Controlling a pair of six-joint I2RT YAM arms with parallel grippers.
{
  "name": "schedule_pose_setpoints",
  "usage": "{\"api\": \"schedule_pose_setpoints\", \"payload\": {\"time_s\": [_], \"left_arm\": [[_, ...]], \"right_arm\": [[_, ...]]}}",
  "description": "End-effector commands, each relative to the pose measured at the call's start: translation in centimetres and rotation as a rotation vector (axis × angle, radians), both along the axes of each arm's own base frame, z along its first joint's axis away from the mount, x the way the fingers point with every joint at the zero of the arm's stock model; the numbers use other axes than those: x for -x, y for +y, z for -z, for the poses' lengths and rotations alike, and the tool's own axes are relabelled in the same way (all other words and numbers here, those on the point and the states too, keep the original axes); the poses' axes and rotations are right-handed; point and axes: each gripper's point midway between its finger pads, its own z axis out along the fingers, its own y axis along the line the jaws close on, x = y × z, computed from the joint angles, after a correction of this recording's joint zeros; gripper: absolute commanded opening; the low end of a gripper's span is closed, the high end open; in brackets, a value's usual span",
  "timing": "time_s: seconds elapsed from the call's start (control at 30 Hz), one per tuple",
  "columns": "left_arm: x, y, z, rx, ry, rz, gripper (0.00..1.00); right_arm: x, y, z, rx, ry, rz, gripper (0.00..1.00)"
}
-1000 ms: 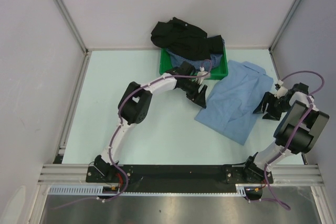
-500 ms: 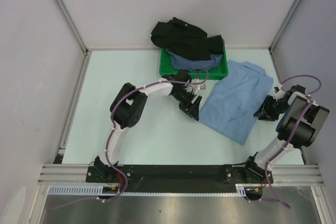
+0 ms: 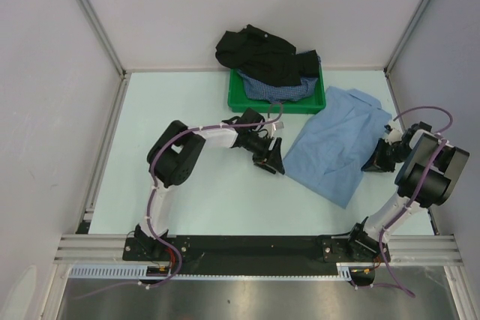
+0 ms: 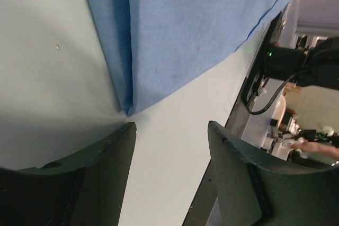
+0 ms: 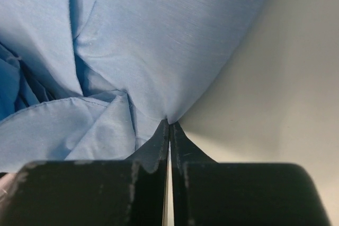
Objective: Fold and stack the long sleeve shirts
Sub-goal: Fold the shirt
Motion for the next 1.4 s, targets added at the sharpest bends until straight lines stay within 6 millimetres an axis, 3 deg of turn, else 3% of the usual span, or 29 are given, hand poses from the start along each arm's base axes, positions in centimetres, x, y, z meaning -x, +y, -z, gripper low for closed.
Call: {"api": "schedule_pose_setpoints", "payload": {"time_s": [0.0, 0.13, 0.23, 0.37, 0.47, 0.57, 0.67, 0.7, 0.73, 0.77, 0.8, 0.83, 0.9, 0.93, 1.07, 1.1, 1.2, 1.37], "left_arm": [[-1.8, 0.4, 4.6, -0.123, -0.016, -0.126, 0.65], [-2.2, 0.0, 4.5, -0.121, -0.023, -0.148, 0.59], [-2.5, 0.1, 4.5, -0.128, -0.032, -0.162, 0.45], [-2.2, 0.7, 3.7, -0.149, -0.056, -0.128, 0.16], [-1.6, 2.0, 3.2, -0.193, -0.081, -0.087, 0.00], [0.0, 3.8, 2.9, -0.234, -0.098, -0.013, 0.00], [2.1, 6.2, 3.0, -0.292, -0.087, 0.078, 0.00], [3.0, 7.4, 2.9, -0.320, -0.067, 0.097, 0.00], [3.4, 8.2, 3.1, -0.334, -0.080, 0.127, 0.00], [3.6, 9.0, 3.2, -0.350, -0.076, 0.136, 0.00], [4.6, 10.3, 3.3, -0.379, -0.039, 0.149, 0.00], [4.9, 11.1, 3.5, -0.387, -0.045, 0.178, 0.00], [6.1, 12.9, 3.7, -0.420, -0.009, 0.196, 0.00], [6.5, 13.5, 3.7, -0.422, -0.009, 0.211, 0.00], [10.1, 15.7, 4.2, -0.439, 0.071, 0.239, 0.00], [11.6, 16.6, 4.8, -0.453, 0.109, 0.248, 0.00], [13.4, 17.6, 5.3, -0.463, 0.106, 0.244, 0.00], [14.1, 16.7, 3.9, -0.411, 0.091, 0.282, 0.00]], "right_arm": [[1.7, 1.2, 0.6, 0.005, 0.059, -0.117, 0.00], [2.7, 1.9, 0.3, 0.021, 0.076, -0.189, 0.00], [3.1, 2.2, 0.0, 0.034, 0.067, -0.221, 0.00], [3.1, 2.4, -0.7, 0.042, 0.040, -0.242, 0.00], [3.8, 3.7, -0.9, 0.041, 0.033, -0.309, 0.00], [4.5, 4.8, -1.1, 0.028, 0.025, -0.377, 0.00], [6.3, 6.5, -1.3, 0.012, 0.045, -0.526, 0.01], [7.7, 7.1, -1.4, 0.007, 0.075, -0.620, 0.05], [8.1, 7.1, -1.7, 0.007, 0.087, -0.647, 0.13], [8.7, 7.1, -2.1, -0.004, 0.108, -0.666, 0.28], [8.9, 6.8, -2.3, 0.000, 0.116, -0.667, 0.38], [8.4, 5.9, -2.7, 0.007, 0.107, -0.634, 0.56], [8.3, 5.1, -3.3, 0.004, 0.110, -0.593, 0.65], [7.4, 4.0, -3.7, 0.011, 0.104, -0.532, 0.67], [4.3, 2.8, -3.5, 0.009, 0.084, -0.354, 0.66], [3.6, 3.0, -3.3, -0.004, 0.074, -0.324, 0.65], [1.6, 3.5, -1.9, -0.003, 0.079, -0.245, 0.63], [0.4, 6.2, 0.3, -0.026, 0.100, -0.260, 0.59]]}}
